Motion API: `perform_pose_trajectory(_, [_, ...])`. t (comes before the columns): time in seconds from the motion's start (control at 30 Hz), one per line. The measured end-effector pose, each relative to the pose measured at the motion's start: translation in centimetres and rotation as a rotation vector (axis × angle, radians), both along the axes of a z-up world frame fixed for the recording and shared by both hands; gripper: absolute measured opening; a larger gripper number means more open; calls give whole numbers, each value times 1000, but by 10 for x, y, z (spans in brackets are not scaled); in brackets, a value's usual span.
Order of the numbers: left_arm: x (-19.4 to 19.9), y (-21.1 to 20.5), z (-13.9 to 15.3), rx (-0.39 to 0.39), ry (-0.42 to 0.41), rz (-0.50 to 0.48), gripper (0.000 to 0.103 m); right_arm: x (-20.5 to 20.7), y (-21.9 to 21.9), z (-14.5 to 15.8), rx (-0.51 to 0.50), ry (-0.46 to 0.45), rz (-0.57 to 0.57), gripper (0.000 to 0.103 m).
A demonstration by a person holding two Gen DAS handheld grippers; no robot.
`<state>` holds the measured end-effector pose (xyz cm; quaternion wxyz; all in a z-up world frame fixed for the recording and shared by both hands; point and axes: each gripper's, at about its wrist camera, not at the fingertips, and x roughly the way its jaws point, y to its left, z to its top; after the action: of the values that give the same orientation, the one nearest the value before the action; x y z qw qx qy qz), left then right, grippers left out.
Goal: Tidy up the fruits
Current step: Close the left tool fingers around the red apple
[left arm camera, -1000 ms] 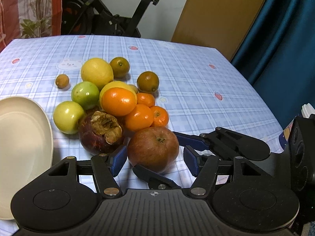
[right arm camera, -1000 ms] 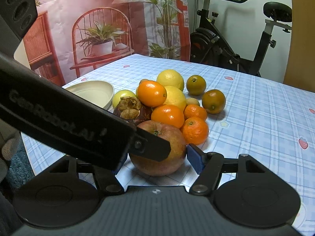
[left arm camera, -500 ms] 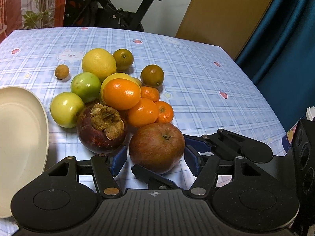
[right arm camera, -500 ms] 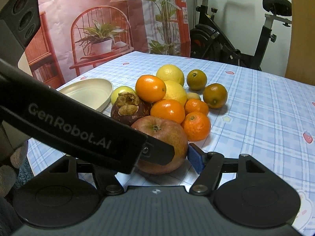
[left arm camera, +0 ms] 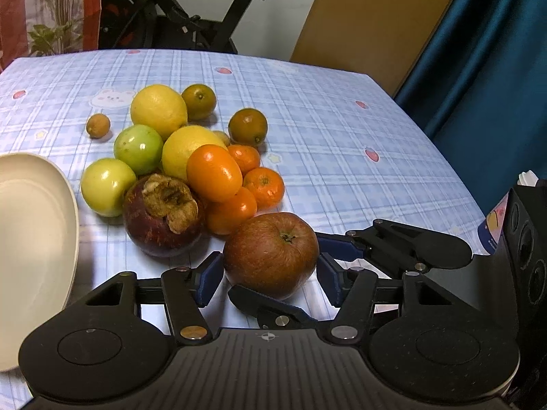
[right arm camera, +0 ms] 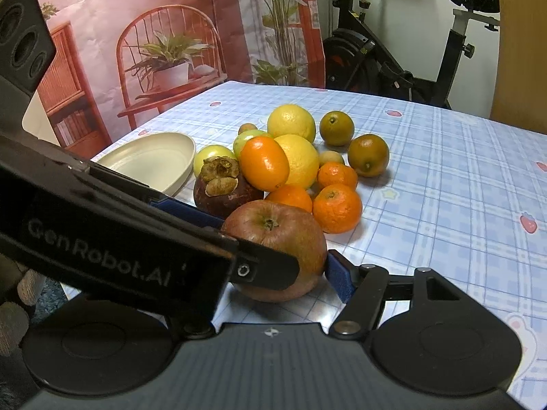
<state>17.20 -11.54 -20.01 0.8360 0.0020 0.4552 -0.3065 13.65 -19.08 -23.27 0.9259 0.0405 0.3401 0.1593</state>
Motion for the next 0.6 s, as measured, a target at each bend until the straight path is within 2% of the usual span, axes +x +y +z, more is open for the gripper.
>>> perform_pose_trajectory(0.23, [-6, 7, -3, -11, 32, 1, 63, -6, 5, 1, 1, 51, 1, 69])
perform_pose_trajectory(0.6, [-11, 15, -4, -22, 50, 6, 63, -10, 13, 2, -19, 68, -1, 68])
